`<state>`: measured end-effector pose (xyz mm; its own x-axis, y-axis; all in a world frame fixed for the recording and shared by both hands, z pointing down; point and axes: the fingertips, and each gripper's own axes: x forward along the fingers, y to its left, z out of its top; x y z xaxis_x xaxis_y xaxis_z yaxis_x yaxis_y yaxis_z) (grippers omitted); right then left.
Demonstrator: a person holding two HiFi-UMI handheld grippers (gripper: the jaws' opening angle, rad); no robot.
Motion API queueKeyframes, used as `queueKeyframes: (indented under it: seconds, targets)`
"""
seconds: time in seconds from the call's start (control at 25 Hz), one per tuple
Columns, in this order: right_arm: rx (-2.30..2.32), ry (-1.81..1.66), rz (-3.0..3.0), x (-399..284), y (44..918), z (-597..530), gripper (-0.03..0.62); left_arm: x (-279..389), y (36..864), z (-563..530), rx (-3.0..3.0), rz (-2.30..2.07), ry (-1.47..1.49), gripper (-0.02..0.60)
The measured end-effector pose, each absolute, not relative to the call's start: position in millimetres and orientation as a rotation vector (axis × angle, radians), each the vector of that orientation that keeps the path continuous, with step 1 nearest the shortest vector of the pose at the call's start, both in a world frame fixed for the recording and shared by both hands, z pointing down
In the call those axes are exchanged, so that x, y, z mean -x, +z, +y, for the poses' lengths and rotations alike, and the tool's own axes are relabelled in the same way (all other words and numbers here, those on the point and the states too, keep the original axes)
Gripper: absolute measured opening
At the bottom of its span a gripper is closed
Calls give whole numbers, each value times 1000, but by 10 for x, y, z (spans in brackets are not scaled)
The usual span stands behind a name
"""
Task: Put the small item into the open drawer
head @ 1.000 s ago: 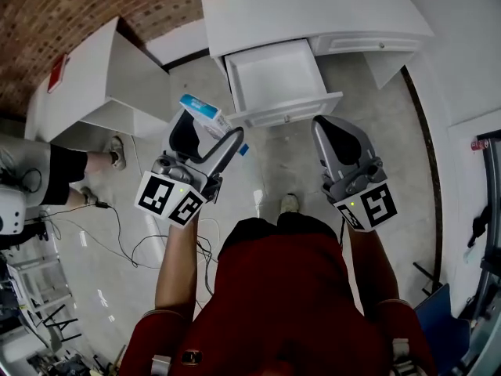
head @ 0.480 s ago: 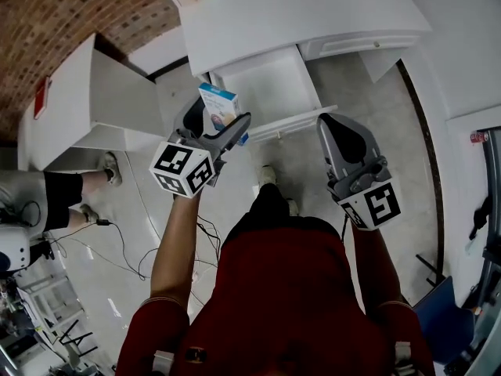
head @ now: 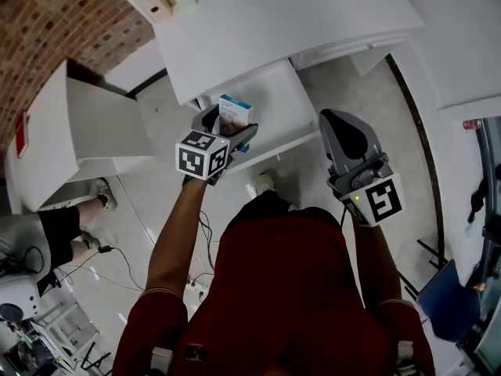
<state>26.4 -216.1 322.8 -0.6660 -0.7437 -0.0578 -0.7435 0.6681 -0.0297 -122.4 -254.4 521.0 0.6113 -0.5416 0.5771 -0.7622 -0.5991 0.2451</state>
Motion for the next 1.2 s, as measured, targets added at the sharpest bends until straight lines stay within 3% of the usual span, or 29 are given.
queueKeyframes:
  seconds: [0.48,1.2]
  targets:
    - [1324,-92,2879,-165,3648,-2810,11,1219,6436,-2719,-2061,-872,870,446]
    - [1269,-228,2940,-339,4018,-3192,12,1326,7369,-2605,-1716,-874,1240,449]
